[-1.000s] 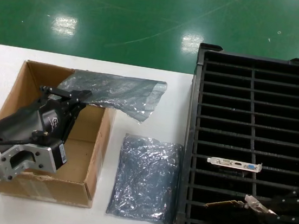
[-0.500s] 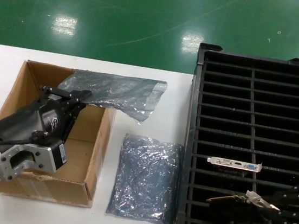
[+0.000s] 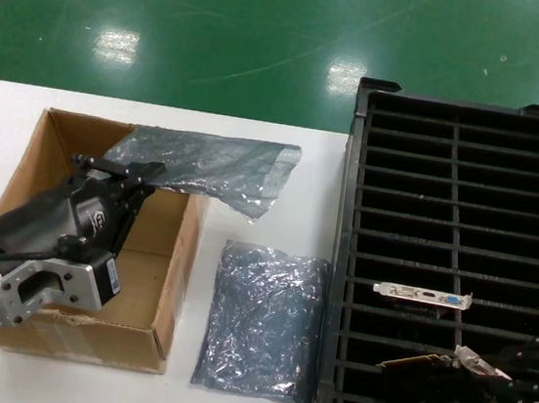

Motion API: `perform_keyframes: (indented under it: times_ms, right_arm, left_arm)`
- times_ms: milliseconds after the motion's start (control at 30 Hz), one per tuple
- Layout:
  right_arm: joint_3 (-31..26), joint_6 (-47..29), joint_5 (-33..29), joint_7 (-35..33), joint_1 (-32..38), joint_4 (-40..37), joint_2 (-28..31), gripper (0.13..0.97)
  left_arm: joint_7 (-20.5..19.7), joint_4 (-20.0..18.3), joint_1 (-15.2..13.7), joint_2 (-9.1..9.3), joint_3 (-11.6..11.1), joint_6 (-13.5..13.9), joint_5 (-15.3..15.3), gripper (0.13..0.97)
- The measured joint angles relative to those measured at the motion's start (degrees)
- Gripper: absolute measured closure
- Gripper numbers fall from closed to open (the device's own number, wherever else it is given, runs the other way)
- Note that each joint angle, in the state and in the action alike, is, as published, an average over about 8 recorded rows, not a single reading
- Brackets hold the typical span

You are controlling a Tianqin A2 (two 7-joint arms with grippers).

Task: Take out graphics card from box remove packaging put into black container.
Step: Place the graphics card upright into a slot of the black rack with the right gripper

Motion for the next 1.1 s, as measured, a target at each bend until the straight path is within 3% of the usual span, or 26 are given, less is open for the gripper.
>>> perform_keyframes:
  times_ms: [1100]
  right_arm:
    - [-6.01, -3.72, -8.15, -7.56, 6.91, -3.39, -8.50, 0.909]
  left_arm:
    - [0.00, 0.00, 0.00, 0.00, 0.00, 0.00, 0.00, 0.957]
